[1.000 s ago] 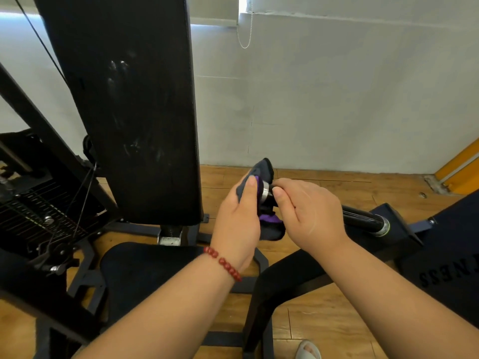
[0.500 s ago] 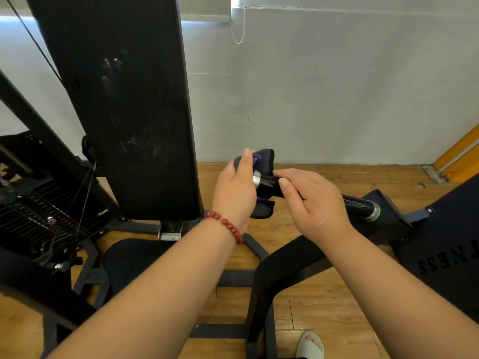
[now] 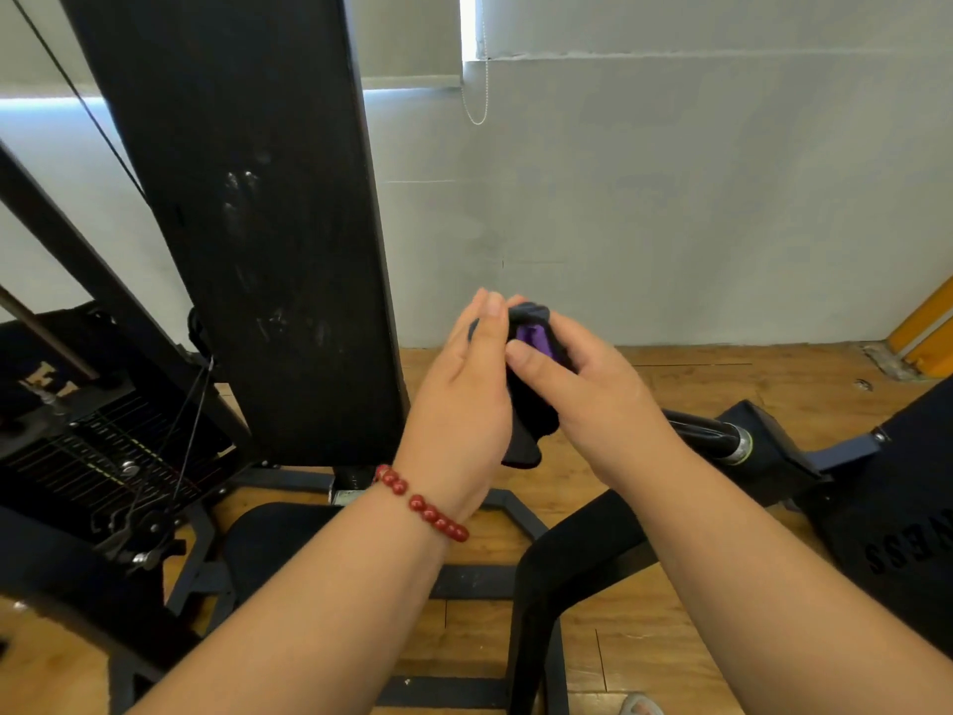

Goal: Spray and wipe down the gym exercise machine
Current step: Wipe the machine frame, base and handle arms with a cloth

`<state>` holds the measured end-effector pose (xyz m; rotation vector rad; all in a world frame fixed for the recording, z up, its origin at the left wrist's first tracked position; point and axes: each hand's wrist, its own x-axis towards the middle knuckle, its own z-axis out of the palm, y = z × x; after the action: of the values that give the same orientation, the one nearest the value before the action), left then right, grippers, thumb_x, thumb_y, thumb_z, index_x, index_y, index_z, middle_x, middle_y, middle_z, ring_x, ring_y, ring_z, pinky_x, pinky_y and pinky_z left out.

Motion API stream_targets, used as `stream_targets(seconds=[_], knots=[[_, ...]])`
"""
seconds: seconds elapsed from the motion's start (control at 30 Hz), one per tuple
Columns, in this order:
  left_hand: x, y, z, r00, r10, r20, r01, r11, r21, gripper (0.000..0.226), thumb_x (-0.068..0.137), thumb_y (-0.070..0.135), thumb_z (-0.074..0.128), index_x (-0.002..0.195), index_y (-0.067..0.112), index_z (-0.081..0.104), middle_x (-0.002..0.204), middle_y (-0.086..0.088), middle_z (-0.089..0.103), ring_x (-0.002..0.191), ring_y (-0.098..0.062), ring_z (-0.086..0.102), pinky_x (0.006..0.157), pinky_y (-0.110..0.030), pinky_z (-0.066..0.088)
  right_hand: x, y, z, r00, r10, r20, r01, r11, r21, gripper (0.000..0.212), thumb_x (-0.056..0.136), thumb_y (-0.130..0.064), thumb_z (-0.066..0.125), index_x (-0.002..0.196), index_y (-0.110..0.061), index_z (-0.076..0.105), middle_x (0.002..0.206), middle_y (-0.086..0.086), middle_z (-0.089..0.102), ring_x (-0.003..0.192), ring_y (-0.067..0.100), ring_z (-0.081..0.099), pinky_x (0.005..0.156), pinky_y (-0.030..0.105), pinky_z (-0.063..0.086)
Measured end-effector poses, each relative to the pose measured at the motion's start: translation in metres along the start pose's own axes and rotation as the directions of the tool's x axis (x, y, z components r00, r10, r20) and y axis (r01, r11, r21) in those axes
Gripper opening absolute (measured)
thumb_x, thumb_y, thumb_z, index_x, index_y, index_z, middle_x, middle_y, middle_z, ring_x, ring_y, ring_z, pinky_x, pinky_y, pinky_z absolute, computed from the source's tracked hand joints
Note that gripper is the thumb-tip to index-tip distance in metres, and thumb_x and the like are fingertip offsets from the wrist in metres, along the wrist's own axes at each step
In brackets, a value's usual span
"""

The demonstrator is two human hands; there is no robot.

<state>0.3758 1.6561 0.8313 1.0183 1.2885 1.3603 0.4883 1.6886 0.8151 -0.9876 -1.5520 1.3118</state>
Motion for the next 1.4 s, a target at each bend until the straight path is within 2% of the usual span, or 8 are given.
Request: stream_targets(seconds=[0.17,0.3,0.43,0.67,0.87,1.03,1.23,1.4], knots=[[0.012,0.004,-0.003,0.997,-0.001,0.082,-0.007,0.995,0.101,0.043,0.096,0.062,0.026,0.114,0.045,0.062,0.120,0.032,0.055,0.113,0.012,0.047,0.095,-0.013,0.036,-0.002,-0.002,-0.007,0.949,0.027,-0.313,0.006,0.995,0.103,0.010,0.092,-0.025,0.065,0.086,-0.033,0.068,0.090,-0.005,0.073,0.091,0.014,0.070,0.079,0.038,0.058],[0.019,-0.007,-0.016,0.982,0.041,0.185,-0.117,0.900,0.420,0.044,0.104,0.047,0.019,0.134,0.041,0.050,0.118,0.033,0.042,0.107,0.021,0.034,0.077,0.006,0.021,-0.015,-0.009,-0.041,0.894,-0.115,-0.433,0.032,0.980,-0.195,0.009,0.091,-0.031,0.065,0.090,-0.040,0.061,0.090,-0.014,0.068,0.088,-0.002,0.063,0.077,0.025,0.055],[0.027,-0.033,-0.020,0.969,0.021,0.248,-0.141,0.866,0.479,0.041,0.106,0.039,0.022,0.130,0.036,0.055,0.115,0.027,0.053,0.100,0.024,0.045,0.075,0.008,0.029,-0.020,0.018,-0.031,0.879,-0.208,-0.429,-0.056,0.848,-0.526,0.027,0.088,-0.027,0.069,0.110,-0.037,0.057,0.100,-0.022,0.058,0.093,-0.007,0.053,0.080,0.009,0.045],[0.038,-0.044,-0.033,0.943,0.074,0.325,-0.233,0.842,0.486,0.030,0.105,0.034,0.031,0.123,0.039,0.055,0.108,0.027,0.062,0.103,0.026,0.045,0.082,0.007,0.031,-0.022,0.074,0.014,0.840,-0.401,-0.367,-0.152,0.474,-0.867,0.069,0.098,-0.062,0.023,0.147,-0.017,0.040,0.148,0.008,0.044,0.141,0.029,0.035,0.118,0.046,0.016],[0.041,-0.044,-0.039,0.933,0.066,0.355,-0.238,0.853,0.465,0.027,0.105,0.033,0.034,0.117,0.044,0.055,0.107,0.029,0.063,0.106,0.018,0.051,0.091,-0.005,0.040,-0.012,0.091,-0.007,0.742,-0.669,-0.040,0.090,0.159,-0.983,0.044,0.107,-0.030,0.035,0.125,0.002,0.060,0.120,0.017,0.066,0.112,0.032,0.062,0.097,0.041,0.047],[0.042,-0.045,-0.040,0.924,0.096,0.369,-0.270,0.847,0.458,0.027,0.105,0.031,0.035,0.115,0.042,0.057,0.106,0.028,0.063,0.102,0.016,0.053,0.086,-0.004,0.041,-0.005,0.094,0.022,0.549,-0.749,-0.370,-0.104,0.378,-0.920,0.041,0.107,-0.022,0.034,0.109,0.001,0.067,0.104,0.014,0.070,0.102,0.027,0.064,0.103,0.042,0.044],[0.045,-0.043,-0.043,0.920,0.083,0.384,-0.273,0.839,0.471,0.027,0.104,0.033,0.037,0.114,0.044,0.059,0.102,0.033,0.062,0.100,0.016,0.053,0.082,-0.003,0.042,-0.007,0.097,0.007,0.595,-0.789,-0.153,0.059,0.232,-0.971,0.033,0.104,-0.016,0.039,0.105,0.001,0.067,0.101,0.014,0.069,0.097,0.024,0.060,0.098,0.040,0.044],[0.046,-0.045,-0.042,0.913,0.106,0.393,-0.304,0.819,0.487,0.027,0.104,0.031,0.036,0.106,0.048,0.058,0.103,0.029,0.064,0.099,0.016,0.053,0.079,0.001,0.039,-0.011,0.098,0.005,0.499,-0.697,-0.515,-0.147,0.518,-0.843,0.032,0.104,-0.017,0.037,0.102,-0.003,0.066,0.096,0.010,0.066,0.094,0.023,0.058,0.096,0.034,0.041]])
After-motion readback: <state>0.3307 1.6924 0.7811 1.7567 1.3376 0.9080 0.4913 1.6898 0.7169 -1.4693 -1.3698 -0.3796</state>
